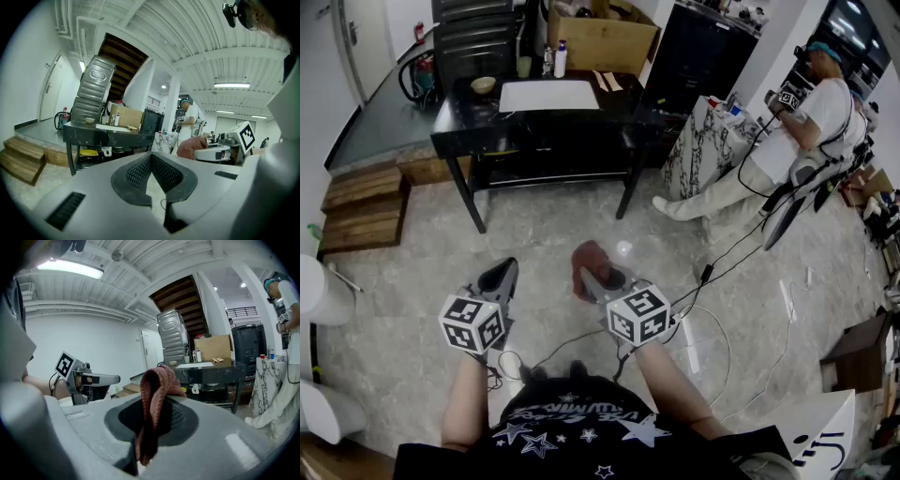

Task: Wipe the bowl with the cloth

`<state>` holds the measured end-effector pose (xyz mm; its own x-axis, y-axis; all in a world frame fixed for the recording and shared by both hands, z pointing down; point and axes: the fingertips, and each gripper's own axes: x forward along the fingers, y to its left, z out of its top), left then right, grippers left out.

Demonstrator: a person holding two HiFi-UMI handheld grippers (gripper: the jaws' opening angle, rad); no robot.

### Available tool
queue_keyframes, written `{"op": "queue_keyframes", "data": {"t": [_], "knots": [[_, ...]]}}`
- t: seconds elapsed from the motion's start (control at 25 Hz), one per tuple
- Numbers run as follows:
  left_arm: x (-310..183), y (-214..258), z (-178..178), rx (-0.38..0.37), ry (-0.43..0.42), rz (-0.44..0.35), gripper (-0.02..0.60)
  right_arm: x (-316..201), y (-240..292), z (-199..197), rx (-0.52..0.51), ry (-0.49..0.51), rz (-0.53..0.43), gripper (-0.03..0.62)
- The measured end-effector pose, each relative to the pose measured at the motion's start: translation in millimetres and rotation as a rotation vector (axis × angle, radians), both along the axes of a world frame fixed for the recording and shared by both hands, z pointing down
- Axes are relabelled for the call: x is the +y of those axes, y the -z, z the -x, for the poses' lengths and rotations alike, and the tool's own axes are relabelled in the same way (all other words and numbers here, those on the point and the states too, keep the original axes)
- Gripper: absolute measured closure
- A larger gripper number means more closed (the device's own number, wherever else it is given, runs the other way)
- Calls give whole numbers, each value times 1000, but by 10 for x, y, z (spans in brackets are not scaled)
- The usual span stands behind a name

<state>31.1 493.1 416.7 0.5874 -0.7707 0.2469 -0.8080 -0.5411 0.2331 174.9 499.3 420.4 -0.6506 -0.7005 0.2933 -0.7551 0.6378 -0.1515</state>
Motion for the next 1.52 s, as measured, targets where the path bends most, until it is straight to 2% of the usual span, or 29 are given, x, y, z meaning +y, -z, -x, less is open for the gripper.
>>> {"op": "queue_keyframes", "data": {"t": [0.4, 0.8, 1.04, 1.28, 1.52], "knots": [[25, 17, -179, -8, 13, 5, 574, -28, -8, -89, -13, 43, 5, 537], [48, -66, -402, -22, 34, 13, 574, -71, -43, -284, -15, 93, -33, 537], [125, -108, -436, -19, 59, 20, 574, -72, -108, -421, -51, 103, -12, 537], [-81, -121, -303, 8, 80, 14, 574, -302, -220, -360, -46, 106, 10, 537], [-638, -264, -133, 22, 52, 34, 573, -785, -316, -182, 0, 113, 26, 537]]}}
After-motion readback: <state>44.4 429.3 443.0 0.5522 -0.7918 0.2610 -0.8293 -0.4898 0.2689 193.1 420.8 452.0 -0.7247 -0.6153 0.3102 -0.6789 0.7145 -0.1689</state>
